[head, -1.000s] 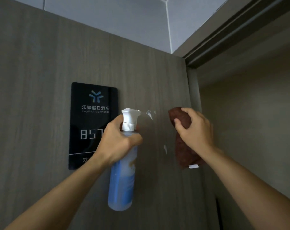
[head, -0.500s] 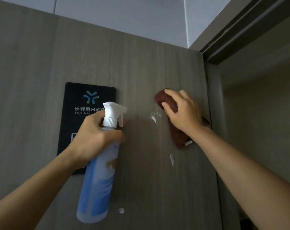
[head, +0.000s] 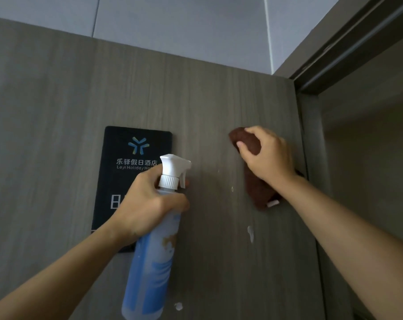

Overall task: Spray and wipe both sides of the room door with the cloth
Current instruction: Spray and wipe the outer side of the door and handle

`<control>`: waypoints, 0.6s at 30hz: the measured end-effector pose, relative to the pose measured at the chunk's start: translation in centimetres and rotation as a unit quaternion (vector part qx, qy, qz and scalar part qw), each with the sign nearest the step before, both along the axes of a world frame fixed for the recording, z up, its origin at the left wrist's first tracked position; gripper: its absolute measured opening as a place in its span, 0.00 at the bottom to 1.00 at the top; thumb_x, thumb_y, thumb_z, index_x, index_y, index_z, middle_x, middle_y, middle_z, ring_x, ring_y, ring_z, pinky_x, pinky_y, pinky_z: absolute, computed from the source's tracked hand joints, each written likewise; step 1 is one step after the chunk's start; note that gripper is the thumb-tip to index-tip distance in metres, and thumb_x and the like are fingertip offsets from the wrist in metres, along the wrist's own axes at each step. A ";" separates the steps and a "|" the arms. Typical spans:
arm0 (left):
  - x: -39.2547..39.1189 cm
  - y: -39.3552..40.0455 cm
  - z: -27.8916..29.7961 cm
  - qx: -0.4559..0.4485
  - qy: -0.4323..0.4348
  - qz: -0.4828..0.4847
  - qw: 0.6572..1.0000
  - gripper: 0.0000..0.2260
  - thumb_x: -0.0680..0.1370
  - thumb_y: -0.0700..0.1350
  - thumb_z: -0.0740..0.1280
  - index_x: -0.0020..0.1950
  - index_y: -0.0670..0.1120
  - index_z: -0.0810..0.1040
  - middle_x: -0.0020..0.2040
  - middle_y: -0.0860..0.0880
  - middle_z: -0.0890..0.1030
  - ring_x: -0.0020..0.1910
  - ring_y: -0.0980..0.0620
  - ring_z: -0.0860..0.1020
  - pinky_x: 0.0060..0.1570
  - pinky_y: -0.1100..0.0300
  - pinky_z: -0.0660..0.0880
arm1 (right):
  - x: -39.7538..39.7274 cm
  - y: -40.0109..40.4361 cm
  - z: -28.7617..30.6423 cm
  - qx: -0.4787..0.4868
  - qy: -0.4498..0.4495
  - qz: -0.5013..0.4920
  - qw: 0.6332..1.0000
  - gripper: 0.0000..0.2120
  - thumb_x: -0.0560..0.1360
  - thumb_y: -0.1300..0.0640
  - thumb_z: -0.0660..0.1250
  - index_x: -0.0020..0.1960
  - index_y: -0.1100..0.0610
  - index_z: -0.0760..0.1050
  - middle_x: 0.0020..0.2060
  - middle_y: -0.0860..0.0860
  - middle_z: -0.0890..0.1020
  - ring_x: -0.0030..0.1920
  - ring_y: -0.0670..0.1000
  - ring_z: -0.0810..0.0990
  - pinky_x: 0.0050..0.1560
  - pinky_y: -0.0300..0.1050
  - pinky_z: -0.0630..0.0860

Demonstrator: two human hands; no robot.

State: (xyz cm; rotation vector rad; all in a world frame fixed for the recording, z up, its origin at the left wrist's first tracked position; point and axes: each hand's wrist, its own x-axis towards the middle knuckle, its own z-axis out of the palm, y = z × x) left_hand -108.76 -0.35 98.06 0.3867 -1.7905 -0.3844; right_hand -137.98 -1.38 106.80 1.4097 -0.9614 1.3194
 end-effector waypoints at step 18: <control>-0.6 0.5 -0.5 -0.011 0.020 0.053 0.998 0.17 0.62 0.44 0.75 0.49 0.41 0.81 0.41 0.36 0.80 0.35 0.46 0.78 0.37 0.39 0.78 | 1.5 0.9 -8.4 0.011 0.203 -0.043 0.978 0.22 0.77 0.43 0.69 0.66 0.52 0.81 0.44 0.52 0.79 0.42 0.57 0.81 0.39 0.51 0.78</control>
